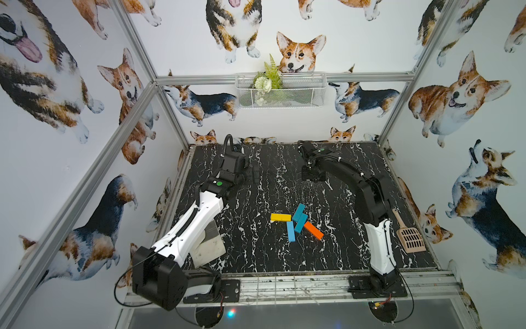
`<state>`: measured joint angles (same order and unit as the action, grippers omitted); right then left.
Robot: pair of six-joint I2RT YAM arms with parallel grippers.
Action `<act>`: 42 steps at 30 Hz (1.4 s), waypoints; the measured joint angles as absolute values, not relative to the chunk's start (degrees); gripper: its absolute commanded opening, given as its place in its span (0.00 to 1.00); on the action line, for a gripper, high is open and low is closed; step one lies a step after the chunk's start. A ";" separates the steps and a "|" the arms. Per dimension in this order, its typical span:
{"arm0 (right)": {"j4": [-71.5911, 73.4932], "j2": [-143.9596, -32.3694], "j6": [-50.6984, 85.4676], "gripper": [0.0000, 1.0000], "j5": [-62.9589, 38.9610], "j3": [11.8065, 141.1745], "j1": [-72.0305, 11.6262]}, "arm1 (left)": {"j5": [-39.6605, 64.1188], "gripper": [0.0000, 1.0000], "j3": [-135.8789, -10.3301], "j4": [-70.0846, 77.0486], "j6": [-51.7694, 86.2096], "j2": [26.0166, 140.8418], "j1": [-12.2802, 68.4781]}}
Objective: Assemble a giraffe with building blocks
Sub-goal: Place the building block at the center of the board.
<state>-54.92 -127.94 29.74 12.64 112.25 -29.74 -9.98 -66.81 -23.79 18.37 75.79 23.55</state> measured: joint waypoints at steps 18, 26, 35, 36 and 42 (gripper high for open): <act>-64.29 -148.09 25.78 0.62 3.03 139.90 -27.77 | -7.55 1.00 -66.78 -23.62 18.81 76.49 23.55; -67.96 -151.28 25.76 0.62 3.07 145.51 -27.86 | -7.40 1.00 -66.72 -23.38 19.03 75.99 23.55; -69.45 -151.46 25.45 0.74 3.25 145.08 -28.51 | -6.70 1.00 -66.72 -23.38 19.29 75.94 23.55; -69.45 -151.41 25.43 0.76 3.25 144.86 -28.51 | -6.61 1.00 -66.72 -23.38 19.31 75.94 23.55; -69.43 -151.11 25.12 0.96 3.27 144.27 -28.51 | -6.35 1.00 -66.70 -23.38 19.62 75.94 23.55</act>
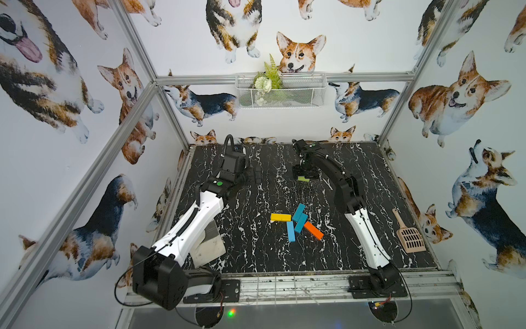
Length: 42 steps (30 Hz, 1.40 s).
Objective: Assemble a giraffe with building blocks
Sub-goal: Place the building block at the center of the board, then assemble the building block at the center of the board.
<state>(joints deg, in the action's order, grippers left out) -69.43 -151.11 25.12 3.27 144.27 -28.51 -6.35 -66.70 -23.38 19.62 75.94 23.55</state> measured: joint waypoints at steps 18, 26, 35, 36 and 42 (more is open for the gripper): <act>-53.78 -109.73 22.17 0.85 5.50 94.65 -31.46 | -5.87 1.00 -66.54 -23.07 19.70 75.79 23.55; -47.27 -105.84 33.63 0.76 -0.21 81.34 -37.95 | -6.07 1.00 -66.37 -23.00 19.68 75.29 23.55; -46.65 -111.74 45.58 0.79 1.19 83.18 -41.93 | -6.81 1.00 -66.02 -23.03 19.46 74.59 23.59; -46.72 -112.36 46.44 0.79 1.52 83.53 -42.50 | -6.81 1.00 -66.02 -23.00 19.49 74.56 23.62; -47.22 -116.75 48.60 0.78 1.63 86.78 -45.10 | -6.79 1.00 -66.00 -23.00 19.49 74.11 23.66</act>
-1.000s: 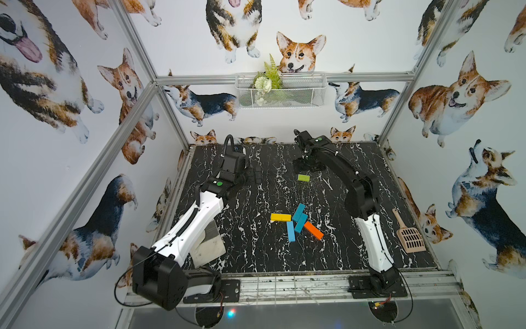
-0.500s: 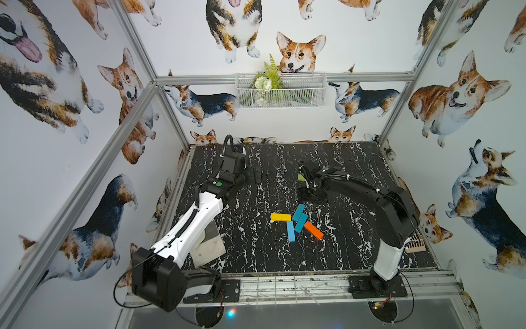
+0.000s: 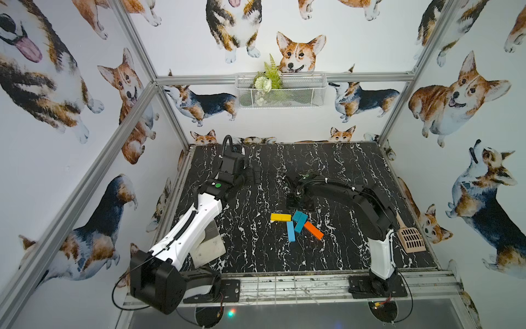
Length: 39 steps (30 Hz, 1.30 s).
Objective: Assemble a giraffe with building blocks
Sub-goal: Assemble the building block at the center of the board.
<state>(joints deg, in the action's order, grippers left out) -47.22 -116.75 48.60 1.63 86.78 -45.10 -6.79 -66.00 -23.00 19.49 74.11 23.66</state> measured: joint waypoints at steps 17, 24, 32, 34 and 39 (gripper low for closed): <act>-48.69 -117.82 49.25 0.33 5.23 86.43 -44.51 | -6.76 1.00 -65.87 -22.98 19.49 73.06 24.08; -48.73 -117.99 47.70 0.33 5.67 86.74 -42.85 | -6.76 1.00 -65.87 -22.98 19.49 72.99 24.23; -50.04 -120.14 44.05 0.36 6.24 90.45 -38.37 | -6.31 1.00 -65.87 -22.96 19.49 73.03 24.34; -50.57 -121.10 42.96 0.35 6.42 92.27 -37.04 | -6.28 1.00 -65.87 -22.96 19.49 73.19 24.34; -51.72 -124.25 39.18 0.36 7.09 96.95 -34.72 | -5.96 1.00 -65.87 -22.96 19.51 73.47 24.36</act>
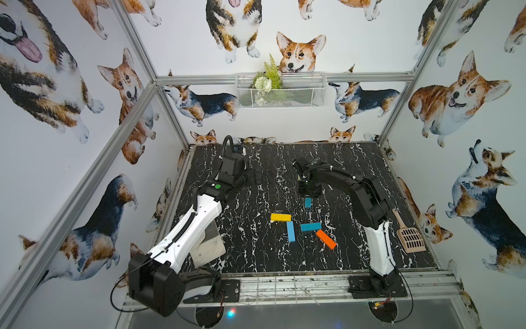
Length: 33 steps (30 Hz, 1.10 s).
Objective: Assemble a giraffe with building blocks
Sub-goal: Assemble the building block at the center of the board.
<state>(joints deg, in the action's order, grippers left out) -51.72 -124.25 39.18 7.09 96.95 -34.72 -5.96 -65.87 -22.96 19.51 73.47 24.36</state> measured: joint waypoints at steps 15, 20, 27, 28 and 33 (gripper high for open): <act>-54.68 -130.37 34.70 0.37 4.32 105.80 -31.59 | -5.93 1.00 -65.89 -22.96 19.49 74.02 24.36; -54.63 -131.31 34.50 0.37 4.36 107.24 -31.44 | -5.93 1.00 -65.89 -22.96 19.49 74.04 24.36; -56.18 -133.12 34.28 0.38 4.49 110.50 -31.20 | -5.91 1.00 -65.89 -22.96 19.49 74.02 24.38; -56.01 -133.86 34.15 0.38 4.51 111.85 -31.09 | -5.91 1.00 -65.89 -22.96 19.51 74.02 24.38; -57.06 -135.46 32.97 0.38 4.75 114.85 -30.74 | -5.91 1.00 -65.93 -22.96 19.51 73.95 24.38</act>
<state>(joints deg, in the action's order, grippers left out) -57.06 -135.46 32.97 4.75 114.85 -30.74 -5.91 -65.93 -22.96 19.51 73.95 24.38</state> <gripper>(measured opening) 0.378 0.999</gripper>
